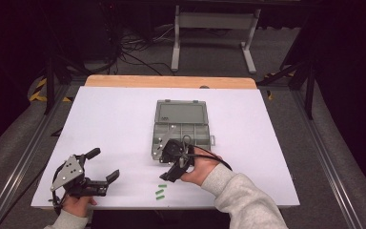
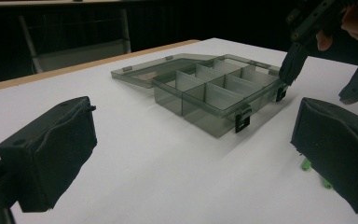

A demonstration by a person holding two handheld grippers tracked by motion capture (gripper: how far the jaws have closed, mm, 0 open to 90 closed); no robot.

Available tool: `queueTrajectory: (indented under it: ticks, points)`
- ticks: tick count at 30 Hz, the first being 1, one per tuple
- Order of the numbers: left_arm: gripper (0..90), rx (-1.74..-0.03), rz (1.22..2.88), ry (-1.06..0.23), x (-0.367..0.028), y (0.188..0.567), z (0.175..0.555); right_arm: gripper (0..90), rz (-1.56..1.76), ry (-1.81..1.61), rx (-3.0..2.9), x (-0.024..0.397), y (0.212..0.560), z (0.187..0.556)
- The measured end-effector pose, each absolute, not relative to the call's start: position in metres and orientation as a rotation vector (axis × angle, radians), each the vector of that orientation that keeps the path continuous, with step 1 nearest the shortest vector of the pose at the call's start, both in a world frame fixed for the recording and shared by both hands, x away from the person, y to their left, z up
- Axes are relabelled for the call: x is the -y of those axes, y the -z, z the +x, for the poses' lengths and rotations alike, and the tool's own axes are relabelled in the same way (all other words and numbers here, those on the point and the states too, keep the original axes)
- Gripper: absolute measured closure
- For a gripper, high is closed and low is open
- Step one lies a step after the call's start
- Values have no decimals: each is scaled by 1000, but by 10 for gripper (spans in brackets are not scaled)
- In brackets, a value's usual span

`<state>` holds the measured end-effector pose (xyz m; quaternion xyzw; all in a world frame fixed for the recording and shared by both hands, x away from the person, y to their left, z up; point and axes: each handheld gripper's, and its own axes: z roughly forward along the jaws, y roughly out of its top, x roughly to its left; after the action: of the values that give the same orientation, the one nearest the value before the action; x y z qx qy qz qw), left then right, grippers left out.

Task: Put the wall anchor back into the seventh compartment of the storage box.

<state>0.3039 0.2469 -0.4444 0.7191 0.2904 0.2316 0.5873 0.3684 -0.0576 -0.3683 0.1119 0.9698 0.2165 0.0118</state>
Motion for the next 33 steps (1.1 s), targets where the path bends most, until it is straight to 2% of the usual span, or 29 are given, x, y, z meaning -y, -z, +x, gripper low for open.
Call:
queueTrajectory:
  ticks: [20,33]
  points:
    - [5,-678,1680,-528,-245,446,305,435,322,-592,-3090,40,405,365]
    - [5,-678,1682,-529,-247,446,304,550,302,-550,-3099,32,420,365]
